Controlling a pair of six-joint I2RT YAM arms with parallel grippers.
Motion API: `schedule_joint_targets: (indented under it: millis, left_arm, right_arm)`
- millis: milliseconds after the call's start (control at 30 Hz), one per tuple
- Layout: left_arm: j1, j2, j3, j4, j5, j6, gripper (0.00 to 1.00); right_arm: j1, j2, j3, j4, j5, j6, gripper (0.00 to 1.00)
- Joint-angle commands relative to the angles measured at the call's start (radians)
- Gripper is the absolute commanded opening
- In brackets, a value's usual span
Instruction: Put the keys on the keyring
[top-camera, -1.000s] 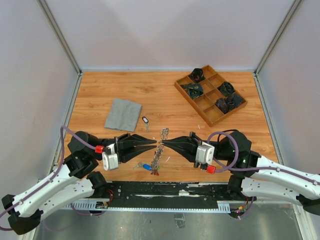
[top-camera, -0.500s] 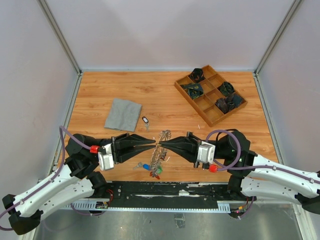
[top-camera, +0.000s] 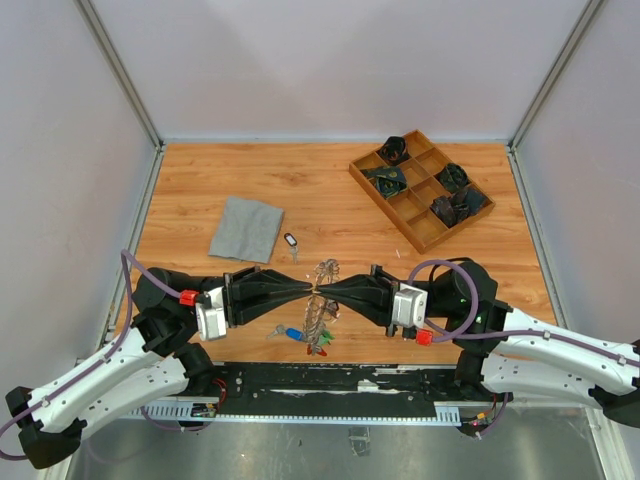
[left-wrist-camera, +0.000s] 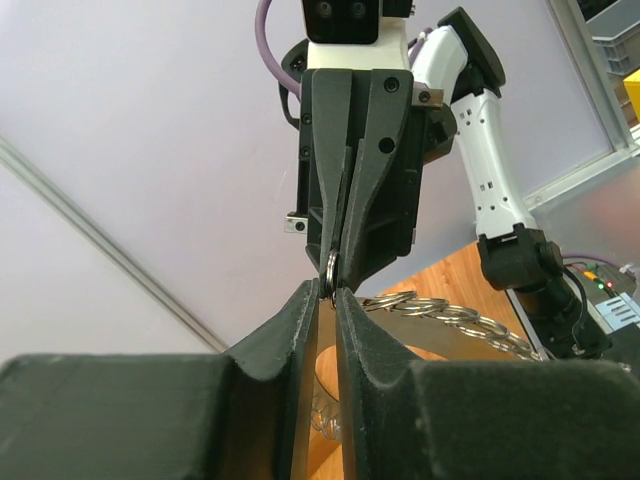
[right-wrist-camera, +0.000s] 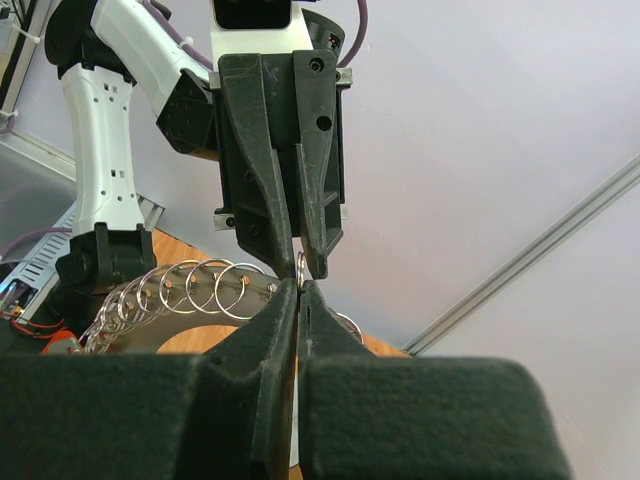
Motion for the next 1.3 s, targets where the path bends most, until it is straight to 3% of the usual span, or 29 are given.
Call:
schedule_joint_targets:
  millis: [0, 600, 833, 967, 1267]
  left_arm:
    - [-0.006, 0.01, -0.007, 0.027, 0.011, -0.009, 0.18]
    - [-0.006, 0.032, 0.006, -0.005, 0.025, -0.015, 0.2]
    - [-0.006, 0.042, 0.023, -0.045, 0.048, -0.012, 0.15]
    - [-0.006, 0.046, 0.034, -0.077, 0.053, 0.003, 0.01]
    - [-0.006, 0.03, 0.087, -0.256, -0.006, 0.106, 0.0]
  right_arm:
    - [0.031, 0.004, 0.035, 0.051, -0.023, -0.005, 0.0]
    - [0.046, 0.027, 0.063, -0.015, -0.006, -0.059, 0.0]
    - [0.048, 0.033, 0.069, -0.022, 0.023, -0.077, 0.01]
    - [0.049, 0.029, 0.07, -0.03, 0.035, -0.082, 0.01]
    - [0.049, -0.028, 0.116, -0.296, 0.153, -0.189, 0.2]
